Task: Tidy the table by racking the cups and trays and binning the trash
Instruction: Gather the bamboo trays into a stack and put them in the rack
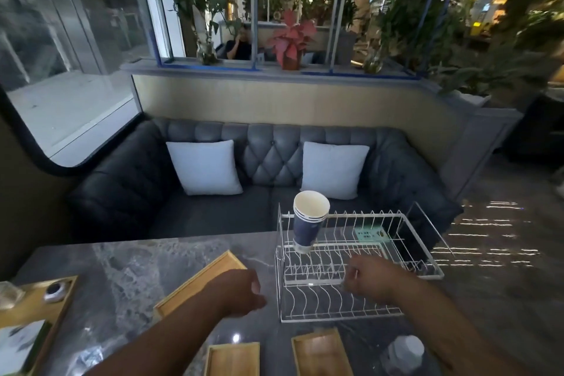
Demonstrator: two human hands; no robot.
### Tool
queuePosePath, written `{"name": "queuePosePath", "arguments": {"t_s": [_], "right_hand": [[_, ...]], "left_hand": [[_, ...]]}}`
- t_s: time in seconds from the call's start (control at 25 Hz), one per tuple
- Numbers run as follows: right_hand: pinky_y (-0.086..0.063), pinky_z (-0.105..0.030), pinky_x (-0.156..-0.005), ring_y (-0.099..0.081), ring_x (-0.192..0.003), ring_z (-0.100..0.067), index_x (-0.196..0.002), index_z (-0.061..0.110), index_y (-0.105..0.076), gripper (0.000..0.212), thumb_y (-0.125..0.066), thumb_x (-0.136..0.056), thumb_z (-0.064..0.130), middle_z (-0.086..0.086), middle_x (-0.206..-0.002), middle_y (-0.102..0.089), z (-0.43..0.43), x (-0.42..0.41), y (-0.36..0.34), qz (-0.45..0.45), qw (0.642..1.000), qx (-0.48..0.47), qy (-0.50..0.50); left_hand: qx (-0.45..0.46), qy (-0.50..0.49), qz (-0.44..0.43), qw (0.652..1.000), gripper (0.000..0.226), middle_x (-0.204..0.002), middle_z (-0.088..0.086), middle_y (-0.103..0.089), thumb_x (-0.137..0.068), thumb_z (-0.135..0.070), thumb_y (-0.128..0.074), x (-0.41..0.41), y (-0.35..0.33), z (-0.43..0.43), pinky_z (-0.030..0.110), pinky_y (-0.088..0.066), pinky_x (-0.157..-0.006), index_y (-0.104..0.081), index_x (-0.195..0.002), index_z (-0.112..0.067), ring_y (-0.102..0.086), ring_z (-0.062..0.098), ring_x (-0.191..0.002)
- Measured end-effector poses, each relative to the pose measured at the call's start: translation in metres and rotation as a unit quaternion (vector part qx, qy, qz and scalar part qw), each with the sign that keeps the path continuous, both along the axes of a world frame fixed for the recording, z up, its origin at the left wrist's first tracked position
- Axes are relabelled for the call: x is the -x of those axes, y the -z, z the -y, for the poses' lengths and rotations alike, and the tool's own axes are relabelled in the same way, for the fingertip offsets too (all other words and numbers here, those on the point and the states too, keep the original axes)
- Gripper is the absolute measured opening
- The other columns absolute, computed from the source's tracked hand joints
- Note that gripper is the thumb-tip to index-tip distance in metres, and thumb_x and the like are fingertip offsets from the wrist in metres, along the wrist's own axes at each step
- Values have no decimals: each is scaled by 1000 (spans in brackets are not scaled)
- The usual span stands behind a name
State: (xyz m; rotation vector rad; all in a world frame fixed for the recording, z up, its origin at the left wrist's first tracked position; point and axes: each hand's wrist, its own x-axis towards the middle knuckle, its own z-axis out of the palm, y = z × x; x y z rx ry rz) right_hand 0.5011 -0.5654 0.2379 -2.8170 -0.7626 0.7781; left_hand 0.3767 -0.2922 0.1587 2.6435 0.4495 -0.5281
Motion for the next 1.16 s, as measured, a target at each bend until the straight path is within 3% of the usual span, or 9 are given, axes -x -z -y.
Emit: {"name": "queuePosePath", "arguments": {"t_s": [0.16,0.32,0.44,0.64,0.8,0.88,1.04,1.16], "right_hand": [[-50,-29,-81,-66,-93,-23,-118,8,-71,32,-58,-96,27,-14,-120,-69,-25,43,9,-79,991,102,-21],[-43,-37,-105,-53,-129,-32,-134,6,-59,48,-54,-97,37,-18,-142,-55,-34,67,36,-58,992,110,-18],[-46,-32,-98,-58,-122,-29,-125,8,-65,46,-58,-93,41,-16,-137,-60,-58,111,74,-98,985,138,-13],[-47,-29,-92,-58,-121,-28,-108,23,-63,23,-58,-92,39,-12,-134,-61,-55,138,100,-123,984,116,48],[-46,-31,-98,-57,-122,-27,-127,20,-61,47,-62,-87,45,-7,-138,-58,-34,168,135,-152,976,108,114],[-44,-32,-102,-54,-126,-26,-130,22,-60,49,-61,-87,46,-5,-142,-54,-15,180,155,-180,969,114,129],[-46,-32,-94,-58,-120,-26,-126,26,-61,49,-62,-84,50,-5,-136,-59,32,188,185,-206,955,133,168],[-47,-31,-92,-60,-119,-28,-127,23,-62,48,-63,-86,48,-9,-134,-61,71,187,206,-218,948,137,187]], "left_hand": [[40,56,-93,993,52,-122,0,-71,-85,-59,-65,25,15,-21,30,-47,-88,-70,-119,-20,-65,20,-111],[60,73,-167,981,65,-128,5,-70,-81,-66,-62,49,23,-35,32,-47,-89,-70,-122,-17,-64,20,-106],[51,106,-195,974,64,-131,4,-68,-83,-66,-62,76,46,-72,35,-48,-97,-69,-123,-16,-63,24,-118],[42,111,-188,975,66,-137,2,-62,-84,-67,-62,86,59,-75,33,-45,-93,-64,-130,-20,-60,20,-117],[25,167,-205,964,66,-139,-1,-62,-86,-66,-60,83,80,-52,33,-47,-97,-61,-135,-22,-59,20,-125],[7,203,-218,955,67,-141,2,-60,-88,-66,-58,75,89,-30,36,-47,-102,-59,-138,-20,-57,22,-128],[-5,264,-221,939,62,-142,11,-60,-96,-56,-56,51,106,20,36,-45,-105,-55,-139,-12,-57,30,-128],[-23,291,-230,928,57,-131,13,-67,-94,-54,-58,30,125,55,35,-49,-96,-68,-124,-7,-64,30,-119]]}}
